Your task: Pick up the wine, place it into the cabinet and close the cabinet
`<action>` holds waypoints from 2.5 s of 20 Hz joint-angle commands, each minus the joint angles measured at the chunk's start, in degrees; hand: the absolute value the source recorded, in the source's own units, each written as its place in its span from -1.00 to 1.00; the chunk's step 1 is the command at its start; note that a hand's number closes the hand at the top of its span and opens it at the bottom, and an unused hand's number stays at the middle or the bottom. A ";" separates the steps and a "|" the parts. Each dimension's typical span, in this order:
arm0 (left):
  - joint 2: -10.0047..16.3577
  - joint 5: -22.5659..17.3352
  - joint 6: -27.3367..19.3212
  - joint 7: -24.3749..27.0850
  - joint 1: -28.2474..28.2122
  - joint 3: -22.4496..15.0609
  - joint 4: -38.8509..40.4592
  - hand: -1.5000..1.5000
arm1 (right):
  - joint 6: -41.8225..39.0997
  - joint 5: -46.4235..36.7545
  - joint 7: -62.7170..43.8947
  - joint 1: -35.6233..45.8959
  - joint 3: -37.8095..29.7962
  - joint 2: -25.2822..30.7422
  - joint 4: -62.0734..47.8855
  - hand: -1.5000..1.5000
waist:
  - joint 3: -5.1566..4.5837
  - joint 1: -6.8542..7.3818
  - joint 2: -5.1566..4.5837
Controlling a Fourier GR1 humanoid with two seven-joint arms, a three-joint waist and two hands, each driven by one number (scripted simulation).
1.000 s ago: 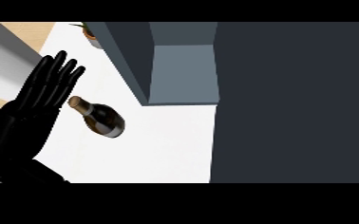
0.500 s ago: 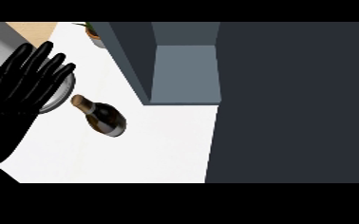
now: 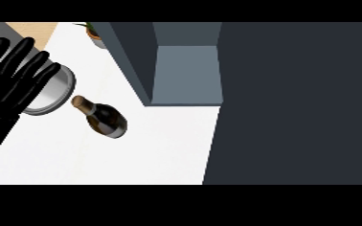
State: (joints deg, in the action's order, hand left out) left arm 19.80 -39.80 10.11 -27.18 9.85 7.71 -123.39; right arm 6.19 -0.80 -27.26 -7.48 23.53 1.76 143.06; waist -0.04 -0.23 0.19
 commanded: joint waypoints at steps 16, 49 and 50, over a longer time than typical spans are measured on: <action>0.98 2.90 1.78 -0.26 2.85 2.64 8.44 -1.00 | 9.52 -10.54 -13.72 8.36 5.36 4.44 10.87 -1.00 | -0.06 -0.74 0.07; -3.34 26.80 16.28 34.88 -6.05 3.04 41.05 -1.00 | 19.56 -13.44 -15.33 9.83 12.36 14.85 13.41 -1.00 | -0.06 -1.02 0.18; -1.35 26.27 19.69 38.56 -3.98 4.73 48.44 -1.00 | 20.64 -13.82 -14.70 12.10 13.81 13.31 11.48 -1.00 | -0.17 -1.62 0.07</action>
State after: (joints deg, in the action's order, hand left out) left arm 16.58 -14.69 26.85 6.60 4.74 10.86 -82.66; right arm 26.14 -6.34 -37.85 5.77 34.47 13.85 143.92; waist -0.12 -1.33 0.30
